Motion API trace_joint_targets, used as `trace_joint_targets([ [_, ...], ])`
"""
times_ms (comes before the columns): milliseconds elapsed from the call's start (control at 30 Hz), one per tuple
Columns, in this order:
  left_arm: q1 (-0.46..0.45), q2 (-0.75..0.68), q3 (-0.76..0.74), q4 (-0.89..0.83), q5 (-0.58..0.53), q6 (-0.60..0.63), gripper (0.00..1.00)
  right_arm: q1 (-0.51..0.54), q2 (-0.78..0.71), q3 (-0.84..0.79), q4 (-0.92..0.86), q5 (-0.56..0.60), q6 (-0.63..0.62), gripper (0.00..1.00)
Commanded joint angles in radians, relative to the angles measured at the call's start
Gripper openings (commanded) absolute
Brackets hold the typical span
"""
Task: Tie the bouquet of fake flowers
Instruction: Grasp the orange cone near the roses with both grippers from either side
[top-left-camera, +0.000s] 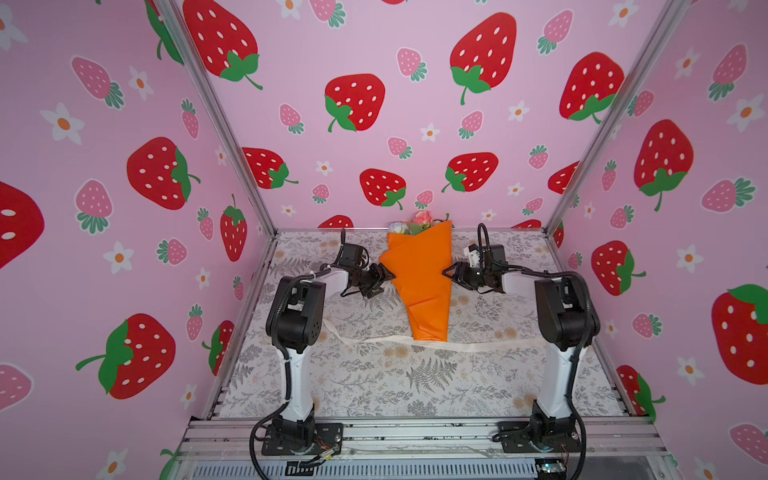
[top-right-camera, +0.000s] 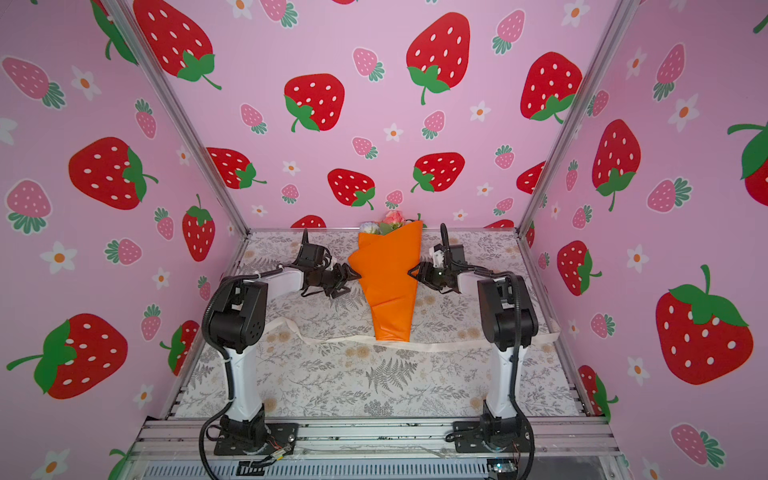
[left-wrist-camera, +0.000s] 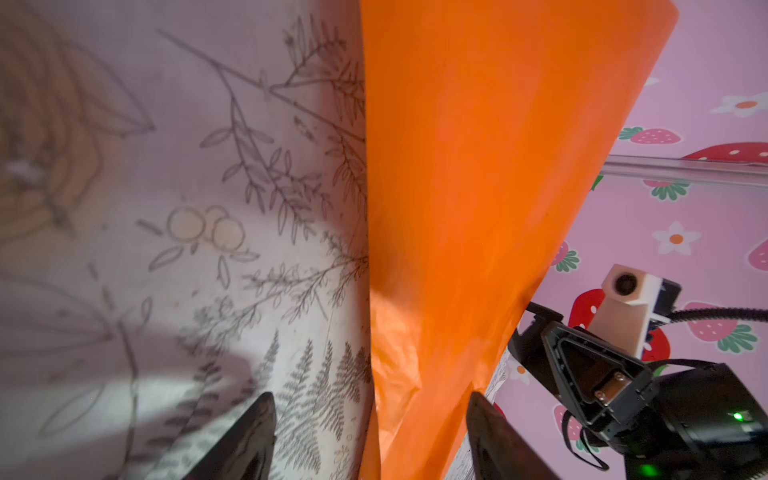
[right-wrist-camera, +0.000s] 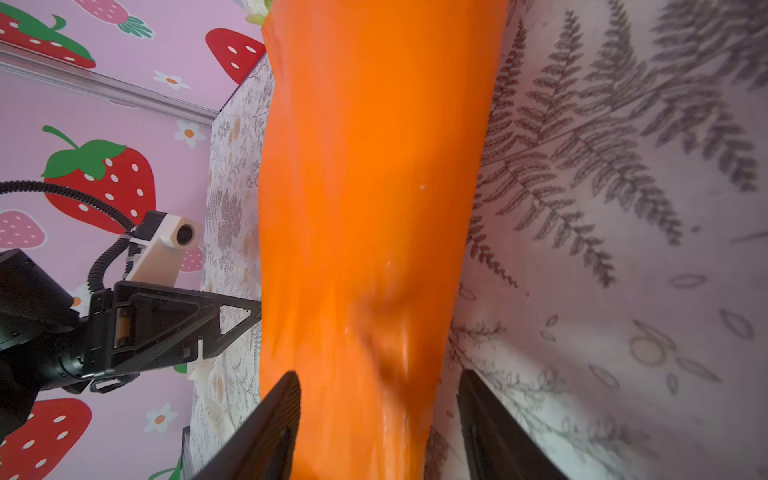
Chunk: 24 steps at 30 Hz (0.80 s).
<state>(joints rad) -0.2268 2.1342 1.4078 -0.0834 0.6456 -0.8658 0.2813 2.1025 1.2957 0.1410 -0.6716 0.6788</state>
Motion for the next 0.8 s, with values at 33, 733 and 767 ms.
trace_joint_targets([
  [33, -0.008, 0.079, 0.101, 0.028, 0.058, -0.043, 0.73, -0.008, 0.081, 0.097, 0.012, -0.045, 0.025, 0.64],
  [733, -0.040, 0.451, 0.449, 0.181, 0.146, -0.231, 0.58, -0.021, 0.386, 0.344, 0.230, -0.192, 0.212, 0.64],
  [767, -0.042, 0.458, 0.460, 0.183, 0.146, -0.236, 0.55, -0.021, 0.394, 0.349, 0.240, -0.196, 0.225, 0.63],
])
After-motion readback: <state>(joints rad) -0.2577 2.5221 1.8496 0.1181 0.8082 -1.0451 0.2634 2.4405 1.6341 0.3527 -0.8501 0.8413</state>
